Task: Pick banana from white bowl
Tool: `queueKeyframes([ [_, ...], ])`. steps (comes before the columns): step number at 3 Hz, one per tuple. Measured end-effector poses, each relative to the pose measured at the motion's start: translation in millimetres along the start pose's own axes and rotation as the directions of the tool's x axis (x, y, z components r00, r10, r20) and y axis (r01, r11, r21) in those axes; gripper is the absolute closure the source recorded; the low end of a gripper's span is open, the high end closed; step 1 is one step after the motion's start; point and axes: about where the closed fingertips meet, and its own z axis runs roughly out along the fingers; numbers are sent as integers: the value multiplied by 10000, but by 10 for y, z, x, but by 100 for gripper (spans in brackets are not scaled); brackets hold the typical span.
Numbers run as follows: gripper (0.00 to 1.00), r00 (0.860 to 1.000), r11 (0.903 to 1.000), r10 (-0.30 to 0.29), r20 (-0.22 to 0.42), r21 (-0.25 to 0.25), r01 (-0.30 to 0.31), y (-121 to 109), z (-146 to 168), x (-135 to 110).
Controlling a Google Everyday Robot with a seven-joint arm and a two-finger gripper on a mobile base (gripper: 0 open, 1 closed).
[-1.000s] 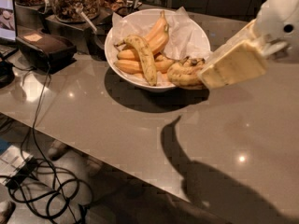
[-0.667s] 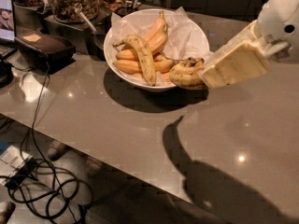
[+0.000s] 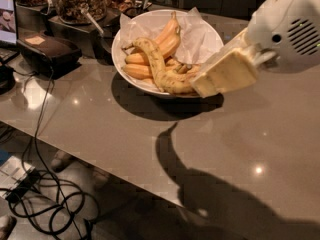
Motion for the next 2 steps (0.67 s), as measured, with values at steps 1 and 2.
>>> queueKeyframes([
  [1,100,9980,9956,353,519,-887,-306,-9,298,40],
  [2,100,9980,9956,353,519,-887,-306,-9,298,40],
])
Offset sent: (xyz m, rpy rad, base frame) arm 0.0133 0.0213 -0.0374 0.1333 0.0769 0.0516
